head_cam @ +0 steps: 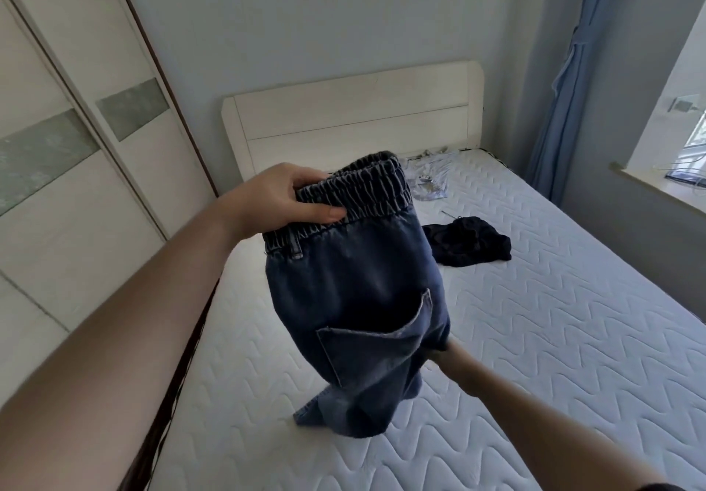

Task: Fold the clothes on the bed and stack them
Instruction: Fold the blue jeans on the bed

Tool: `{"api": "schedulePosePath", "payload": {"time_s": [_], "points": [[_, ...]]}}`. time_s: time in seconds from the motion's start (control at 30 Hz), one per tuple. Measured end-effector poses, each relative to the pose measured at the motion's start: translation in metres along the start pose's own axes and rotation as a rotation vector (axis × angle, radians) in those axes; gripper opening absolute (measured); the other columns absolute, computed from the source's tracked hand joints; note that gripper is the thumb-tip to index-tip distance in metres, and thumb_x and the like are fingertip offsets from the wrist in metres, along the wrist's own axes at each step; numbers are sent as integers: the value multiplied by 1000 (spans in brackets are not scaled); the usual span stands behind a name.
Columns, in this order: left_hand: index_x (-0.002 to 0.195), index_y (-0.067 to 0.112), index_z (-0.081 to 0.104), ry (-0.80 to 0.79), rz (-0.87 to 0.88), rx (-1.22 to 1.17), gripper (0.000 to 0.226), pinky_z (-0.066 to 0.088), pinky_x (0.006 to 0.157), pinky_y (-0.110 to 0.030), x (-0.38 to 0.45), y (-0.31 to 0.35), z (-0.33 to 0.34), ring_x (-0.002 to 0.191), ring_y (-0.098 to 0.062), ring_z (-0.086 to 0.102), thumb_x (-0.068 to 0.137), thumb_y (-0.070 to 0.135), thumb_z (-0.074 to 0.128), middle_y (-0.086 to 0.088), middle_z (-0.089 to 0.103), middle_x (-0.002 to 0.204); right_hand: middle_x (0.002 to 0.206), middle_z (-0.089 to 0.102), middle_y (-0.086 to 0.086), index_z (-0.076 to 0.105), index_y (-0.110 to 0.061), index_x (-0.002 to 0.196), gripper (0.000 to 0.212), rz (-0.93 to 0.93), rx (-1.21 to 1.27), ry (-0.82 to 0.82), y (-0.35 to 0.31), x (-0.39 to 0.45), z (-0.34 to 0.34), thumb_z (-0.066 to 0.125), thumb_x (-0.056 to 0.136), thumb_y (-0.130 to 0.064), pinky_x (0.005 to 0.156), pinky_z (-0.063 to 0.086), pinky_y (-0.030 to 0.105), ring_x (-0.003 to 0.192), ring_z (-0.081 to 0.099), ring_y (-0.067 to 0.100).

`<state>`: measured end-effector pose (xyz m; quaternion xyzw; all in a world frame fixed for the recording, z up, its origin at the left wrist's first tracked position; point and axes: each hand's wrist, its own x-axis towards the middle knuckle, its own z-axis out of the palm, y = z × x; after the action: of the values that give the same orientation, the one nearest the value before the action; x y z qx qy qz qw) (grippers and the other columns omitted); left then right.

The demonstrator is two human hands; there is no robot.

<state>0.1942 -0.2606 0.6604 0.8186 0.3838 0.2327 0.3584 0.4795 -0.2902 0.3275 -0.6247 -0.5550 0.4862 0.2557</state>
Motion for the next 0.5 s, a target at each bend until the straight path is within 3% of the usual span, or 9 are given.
{"api": "schedulePosePath", "payload": {"time_s": [0.07, 0.13, 0.23, 0.3, 0.4, 0.5], "points": [[105, 35, 74, 46, -18, -32, 33, 54, 77, -16, 1, -9, -2, 97, -13, 71, 74, 44, 81, 6, 74, 103, 106, 69, 7, 63, -20, 107, 13, 16, 197, 104, -1, 5, -6, 60, 96, -25, 97, 49, 48, 104, 62, 27], [105, 33, 74, 113, -36, -112, 39, 56, 77, -22, 3, -19, -2, 96, -18, 71, 68, 45, 82, 0, 75, 103, 119, 68, 10, 60, -21, 118, 21, -39, 385, 134, -6, 10, -14, 58, 97, -22, 96, 50, 44, 109, 63, 23], [107, 32, 74, 222, -50, -186, 43, 57, 76, -24, 9, -32, -1, 96, -19, 71, 67, 46, 82, -1, 75, 105, 119, 69, 7, 60, -18, 122, 23, -108, 565, 179, -13, 19, -34, 53, 101, -16, 94, 51, 42, 109, 65, 21], [107, 31, 73, 283, -63, -206, 39, 56, 75, -23, 15, -38, 1, 95, -19, 72, 72, 46, 80, 0, 75, 104, 111, 68, 13, 59, -6, 115, 21, -86, 630, 331, -19, 26, -55, 55, 100, -19, 88, 54, 44, 104, 65, 27], [105, 27, 73, 351, -83, -263, 30, 56, 71, -22, 26, -48, 6, 93, -19, 72, 80, 42, 76, -2, 75, 102, 90, 62, 18, 56, -7, 91, 19, -98, 515, 600, -40, 30, -109, 63, 94, -25, 71, 47, 37, 85, 59, 24], [107, 19, 70, 434, -156, -400, 39, 57, 67, -27, 32, -64, 13, 93, -27, 72, 79, 45, 75, -8, 74, 103, 88, 67, 6, 60, -11, 95, 22, -166, 314, 675, -71, 29, -168, 70, 89, -30, 74, 46, 35, 81, 61, 21]]}}
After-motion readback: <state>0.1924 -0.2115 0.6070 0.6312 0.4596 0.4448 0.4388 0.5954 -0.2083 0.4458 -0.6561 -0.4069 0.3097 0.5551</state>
